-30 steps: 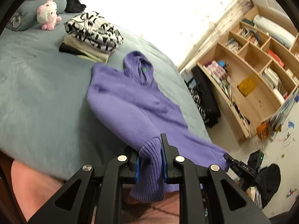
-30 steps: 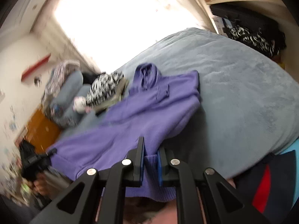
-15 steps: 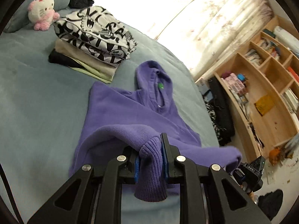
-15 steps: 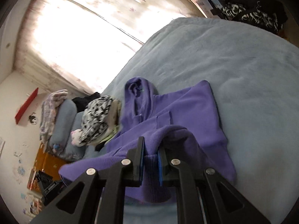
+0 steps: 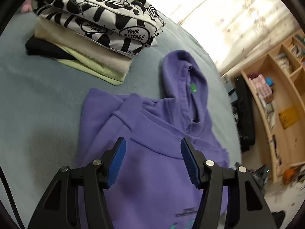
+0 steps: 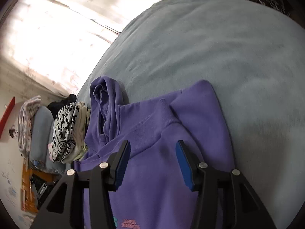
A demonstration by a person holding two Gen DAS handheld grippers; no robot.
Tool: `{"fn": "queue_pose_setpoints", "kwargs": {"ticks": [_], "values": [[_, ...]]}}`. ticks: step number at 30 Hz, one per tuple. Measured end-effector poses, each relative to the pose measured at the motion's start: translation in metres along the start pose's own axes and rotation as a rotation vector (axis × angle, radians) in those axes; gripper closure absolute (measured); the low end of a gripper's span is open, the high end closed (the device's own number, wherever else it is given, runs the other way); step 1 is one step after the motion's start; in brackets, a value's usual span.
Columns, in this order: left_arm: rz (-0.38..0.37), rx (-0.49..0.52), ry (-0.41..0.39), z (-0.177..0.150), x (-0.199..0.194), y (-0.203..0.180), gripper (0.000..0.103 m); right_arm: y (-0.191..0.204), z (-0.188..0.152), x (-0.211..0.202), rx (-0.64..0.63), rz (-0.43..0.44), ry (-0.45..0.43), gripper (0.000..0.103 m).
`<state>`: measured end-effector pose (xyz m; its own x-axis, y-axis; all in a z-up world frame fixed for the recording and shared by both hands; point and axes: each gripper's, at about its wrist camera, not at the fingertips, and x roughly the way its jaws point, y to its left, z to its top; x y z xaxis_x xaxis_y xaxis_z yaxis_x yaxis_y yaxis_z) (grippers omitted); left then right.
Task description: Fold large clothes
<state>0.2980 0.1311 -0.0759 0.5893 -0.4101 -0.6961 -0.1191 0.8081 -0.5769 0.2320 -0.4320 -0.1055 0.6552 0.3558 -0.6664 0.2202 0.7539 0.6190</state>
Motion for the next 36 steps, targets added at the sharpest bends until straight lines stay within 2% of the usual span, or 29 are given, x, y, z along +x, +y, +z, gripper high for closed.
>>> {"fn": "queue_pose_setpoints", "kwargs": {"ticks": [8,10,17,18,19,20,21,22,23,26,29,33,36], "values": [[0.184,0.192,0.039,0.006,0.034,0.007,0.045,0.027,0.001,0.017,-0.325,-0.184,-0.003,0.053],[0.231,0.269,0.051,0.008,0.043,0.003,0.045,0.032,0.002,0.022,-0.383,-0.231,-0.007,0.053],[0.329,0.483,0.057,0.005,0.063,-0.016,0.045,0.037,0.013,0.047,-0.468,-0.281,0.040,0.053],[0.328,0.505,0.050,0.004,0.064,-0.018,0.046,0.038,0.014,0.052,-0.481,-0.290,0.049,0.053],[0.326,0.523,0.047,0.004,0.067,-0.019,0.059,0.038,0.014,0.057,-0.491,-0.306,0.056,0.053],[0.336,0.528,0.057,0.005,0.070,-0.020,0.076,0.039,0.013,0.060,-0.500,-0.322,0.060,0.054],[0.345,0.519,0.067,0.006,0.073,-0.018,0.077,0.040,0.011,0.061,-0.507,-0.333,0.053,0.057],[0.341,0.507,0.067,0.006,0.073,-0.016,0.079,0.041,0.009,0.062,-0.522,-0.336,0.043,0.071],[0.346,0.504,0.059,0.006,0.072,-0.015,0.086,0.043,0.007,0.062,-0.539,-0.357,0.032,0.082],[0.351,0.514,0.010,0.004,0.063,-0.016,0.093,0.045,0.005,0.052,-0.541,-0.359,-0.015,0.092],[0.333,0.523,-0.056,0.002,0.045,-0.023,0.095,0.043,0.010,0.032,-0.493,-0.318,-0.077,0.093],[0.267,0.454,-0.126,0.012,0.018,-0.027,0.095,0.042,0.026,0.004,-0.390,-0.252,-0.167,0.094],[0.239,0.413,-0.155,0.021,0.010,-0.028,0.095,0.046,0.033,-0.006,-0.363,-0.249,-0.231,0.094]]}}
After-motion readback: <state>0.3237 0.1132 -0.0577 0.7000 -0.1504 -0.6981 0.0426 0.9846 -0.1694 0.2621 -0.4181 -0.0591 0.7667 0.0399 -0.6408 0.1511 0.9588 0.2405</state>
